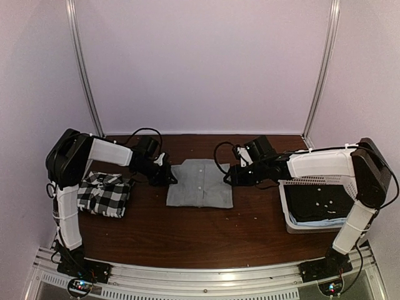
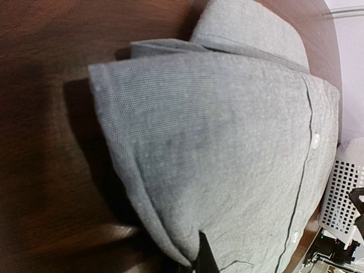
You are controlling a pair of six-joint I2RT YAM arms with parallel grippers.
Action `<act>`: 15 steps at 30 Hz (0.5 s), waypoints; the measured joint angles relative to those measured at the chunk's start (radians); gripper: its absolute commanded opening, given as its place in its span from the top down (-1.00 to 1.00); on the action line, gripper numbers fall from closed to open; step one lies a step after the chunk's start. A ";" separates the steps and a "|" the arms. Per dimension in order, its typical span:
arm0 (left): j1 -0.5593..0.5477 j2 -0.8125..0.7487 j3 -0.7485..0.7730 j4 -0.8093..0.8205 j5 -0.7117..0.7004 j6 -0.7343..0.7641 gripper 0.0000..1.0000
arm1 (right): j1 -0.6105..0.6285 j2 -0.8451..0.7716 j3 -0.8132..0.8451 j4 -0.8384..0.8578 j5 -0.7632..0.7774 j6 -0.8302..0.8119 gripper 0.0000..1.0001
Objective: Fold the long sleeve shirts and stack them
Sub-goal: Pick up the square-folded shirt from the center of the board.
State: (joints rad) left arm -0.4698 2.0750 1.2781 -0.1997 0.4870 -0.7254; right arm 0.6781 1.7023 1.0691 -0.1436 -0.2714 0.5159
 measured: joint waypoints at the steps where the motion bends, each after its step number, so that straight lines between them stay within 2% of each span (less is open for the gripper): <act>1: 0.000 -0.001 -0.002 0.005 0.009 -0.006 1.00 | -0.001 0.012 0.003 0.000 -0.005 -0.002 0.15; 6: -0.003 -0.029 -0.024 0.006 0.044 -0.028 1.00 | -0.002 0.064 0.025 -0.001 -0.026 -0.014 0.14; 15: 0.011 -0.208 -0.087 -0.092 0.105 0.015 1.00 | 0.012 0.126 0.085 0.006 -0.054 -0.011 0.17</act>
State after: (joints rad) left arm -0.4587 1.8675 1.1915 -0.2916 0.5915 -0.7101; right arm 0.6899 1.8286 1.1538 -0.1379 -0.3256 0.5049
